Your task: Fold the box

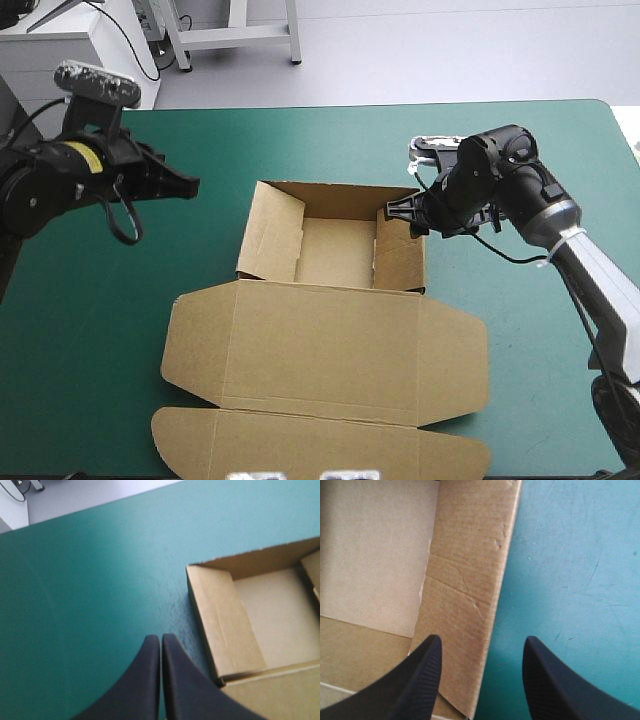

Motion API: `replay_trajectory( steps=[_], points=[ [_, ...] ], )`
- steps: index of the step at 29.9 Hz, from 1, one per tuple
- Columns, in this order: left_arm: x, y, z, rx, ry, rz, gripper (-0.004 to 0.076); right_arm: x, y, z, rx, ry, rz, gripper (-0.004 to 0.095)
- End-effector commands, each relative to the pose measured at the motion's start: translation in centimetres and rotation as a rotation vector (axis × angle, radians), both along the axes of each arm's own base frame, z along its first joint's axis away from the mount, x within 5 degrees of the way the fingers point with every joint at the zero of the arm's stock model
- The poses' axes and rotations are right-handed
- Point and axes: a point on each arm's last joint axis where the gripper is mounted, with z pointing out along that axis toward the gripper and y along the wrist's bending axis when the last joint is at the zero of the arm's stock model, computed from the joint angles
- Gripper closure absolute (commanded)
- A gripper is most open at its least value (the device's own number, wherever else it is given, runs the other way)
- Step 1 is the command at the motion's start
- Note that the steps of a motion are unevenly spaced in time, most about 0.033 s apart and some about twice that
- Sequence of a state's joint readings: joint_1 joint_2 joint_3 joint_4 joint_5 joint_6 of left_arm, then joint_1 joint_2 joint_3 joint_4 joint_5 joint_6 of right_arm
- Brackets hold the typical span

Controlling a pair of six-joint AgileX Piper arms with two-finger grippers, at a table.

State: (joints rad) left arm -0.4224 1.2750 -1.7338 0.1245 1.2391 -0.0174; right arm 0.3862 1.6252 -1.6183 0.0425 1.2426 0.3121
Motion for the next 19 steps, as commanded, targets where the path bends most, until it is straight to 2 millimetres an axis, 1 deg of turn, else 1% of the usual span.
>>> replay_trajectory(
  steps=[1, 6, 9, 13, 14, 19],
  points=[
    [-2.6, 1.3, -1.7, 0.048, 0.059, 0.014, 0.0732, -0.5, -0.3, 1.7, 0.021, -0.072, -0.003, 0.0437],
    [-4.7, 2.3, -6.2, 0.088, 0.121, 0.009, 0.0732, -0.1, -0.1, 1.9, 0.041, -0.116, -0.005, 0.0437],
    [-5.9, 2.8, -8.7, 0.087, 0.123, -0.004, 0.0732, 0.2, 0.0, 1.6, 0.042, -0.111, -0.015, 0.0437],
    [-7.6, 3.4, -11.6, 0.073, 0.115, -0.015, 0.0732, 1.0, 0.4, 0.4, 0.035, -0.074, -0.014, 0.0437],
    [-8.1, 3.6, -12.7, 0.069, 0.122, -0.02, 0.0732, 1.3, 0.5, -0.2, 0.028, -0.058, -0.014, 0.0437],
    [-10.0, 4.3, -16.3, 0.081, 0.171, -0.025, 0.0732, 2.6, 1.0, -2.7, -0.007, 0.018, -0.014, 0.0437]
  ],
)
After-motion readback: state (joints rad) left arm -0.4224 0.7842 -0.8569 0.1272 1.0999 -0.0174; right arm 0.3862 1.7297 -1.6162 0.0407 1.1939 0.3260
